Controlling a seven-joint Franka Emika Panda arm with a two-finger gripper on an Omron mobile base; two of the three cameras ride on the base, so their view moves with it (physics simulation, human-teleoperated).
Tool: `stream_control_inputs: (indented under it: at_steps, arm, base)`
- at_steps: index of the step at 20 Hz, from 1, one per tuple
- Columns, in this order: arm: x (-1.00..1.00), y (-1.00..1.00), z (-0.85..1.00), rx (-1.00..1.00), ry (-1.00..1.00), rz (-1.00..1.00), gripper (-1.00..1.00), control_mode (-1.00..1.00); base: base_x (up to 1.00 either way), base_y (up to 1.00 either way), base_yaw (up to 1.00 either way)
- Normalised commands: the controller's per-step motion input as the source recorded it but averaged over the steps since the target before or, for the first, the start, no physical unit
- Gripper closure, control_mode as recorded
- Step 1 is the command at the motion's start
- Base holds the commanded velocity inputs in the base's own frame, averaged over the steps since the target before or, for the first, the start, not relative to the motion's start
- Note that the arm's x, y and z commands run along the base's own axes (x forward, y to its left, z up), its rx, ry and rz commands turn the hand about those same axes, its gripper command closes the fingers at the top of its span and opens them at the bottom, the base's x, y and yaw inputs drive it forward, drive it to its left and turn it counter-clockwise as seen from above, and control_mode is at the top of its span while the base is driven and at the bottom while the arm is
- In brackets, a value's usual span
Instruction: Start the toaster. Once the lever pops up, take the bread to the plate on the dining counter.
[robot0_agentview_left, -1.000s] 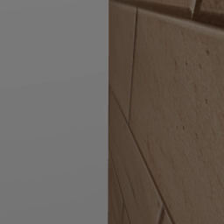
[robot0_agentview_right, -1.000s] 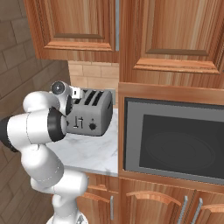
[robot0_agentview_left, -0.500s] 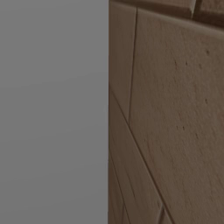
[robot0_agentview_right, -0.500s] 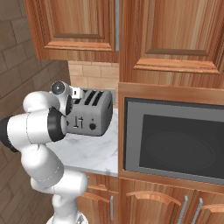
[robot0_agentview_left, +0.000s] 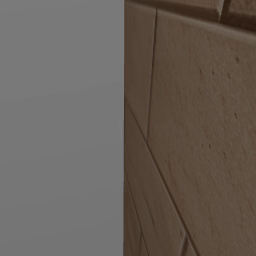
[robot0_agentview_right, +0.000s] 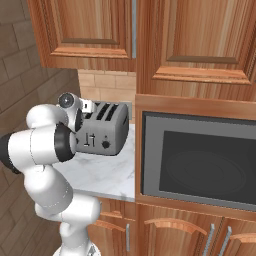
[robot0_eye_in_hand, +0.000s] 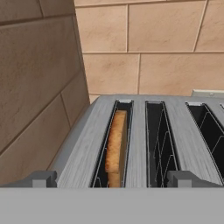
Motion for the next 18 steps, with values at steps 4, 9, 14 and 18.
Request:
stream_control_inputs:
  at_steps: [4, 9, 14, 18]
  arm:
    - [0.0, 0.0, 0.0, 0.0, 0.0, 0.0, -1.0, -1.0]
    - [0.0, 0.0, 0.0, 0.0, 0.0, 0.0, -1.0, -1.0]
    - [0.0, 0.0, 0.0, 0.0, 0.0, 0.0, -1.0, -1.0]
    - [0.0, 0.0, 0.0, 0.0, 0.0, 0.0, -1.0, -1.0]
  base:
    - [0.0, 0.0, 0.0]
    - [0.0, 0.0, 0.0]
    - [0.0, 0.0, 0.0]
    - [0.0, 0.0, 0.0]
